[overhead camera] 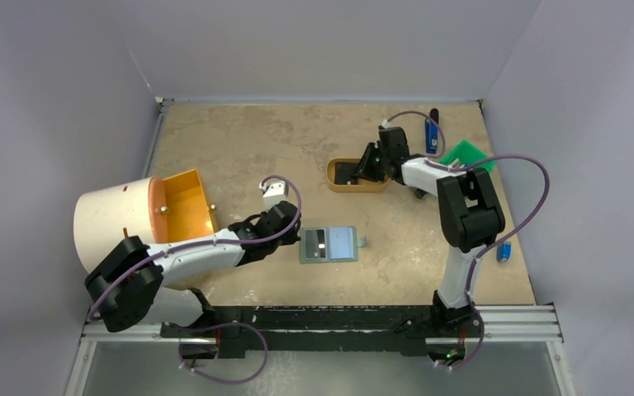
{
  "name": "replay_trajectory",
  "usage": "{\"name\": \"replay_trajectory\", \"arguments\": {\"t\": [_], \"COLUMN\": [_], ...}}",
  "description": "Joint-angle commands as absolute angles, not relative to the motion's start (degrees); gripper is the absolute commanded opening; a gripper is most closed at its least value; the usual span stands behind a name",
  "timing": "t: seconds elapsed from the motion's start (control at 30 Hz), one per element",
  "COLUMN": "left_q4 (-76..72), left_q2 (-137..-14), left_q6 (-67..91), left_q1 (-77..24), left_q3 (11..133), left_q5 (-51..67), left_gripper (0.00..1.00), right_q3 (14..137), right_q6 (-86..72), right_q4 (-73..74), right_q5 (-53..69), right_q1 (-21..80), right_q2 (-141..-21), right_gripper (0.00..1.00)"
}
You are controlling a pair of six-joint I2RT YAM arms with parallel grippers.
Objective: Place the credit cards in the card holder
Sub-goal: Pick up the credit card from the storage box.
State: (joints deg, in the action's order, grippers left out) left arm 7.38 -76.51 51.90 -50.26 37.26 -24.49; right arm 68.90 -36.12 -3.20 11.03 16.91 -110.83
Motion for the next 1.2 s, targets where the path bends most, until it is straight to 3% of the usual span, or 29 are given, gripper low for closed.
{"name": "replay_trajectory", "arguments": {"t": [0.0, 0.37, 0.67, 0.97, 1.17], "left_q4": [6.6, 6.8, 7.5, 9.7, 10.7], "left_q2": [-76.6, -76.5, -75.3, -73.6, -72.8], "left_q6": [52.3, 52.5, 52.0, 52.1, 52.5], "left_q1": [-50.1, -50.1, -50.1, -50.1, -50.1], "left_q3": [38.8, 38.9, 39.4, 40.8, 41.8], "left_q5": [-25.7, -25.7, -26.7, -28.4, -29.1], "left_gripper": [0.01, 0.01, 0.00, 0.00, 0.00], "right_q3": [67.3, 66.8, 66.1, 67.1, 68.5], "right_q6": [-36.0, -36.0, -37.3, -63.5, -68.9], "right_q4": [-2.8, -2.6, -0.8, 7.3, 10.8], "right_q5": [8.8, 9.7, 9.4, 13.8, 13.9], "right_q1": [16.1, 16.0, 16.0, 15.3, 15.2], "right_q2": [-108.0, -105.4, -101.3, -92.5, -88.0], "right_gripper": [0.23, 0.00, 0.00, 0.00, 0.00]}}
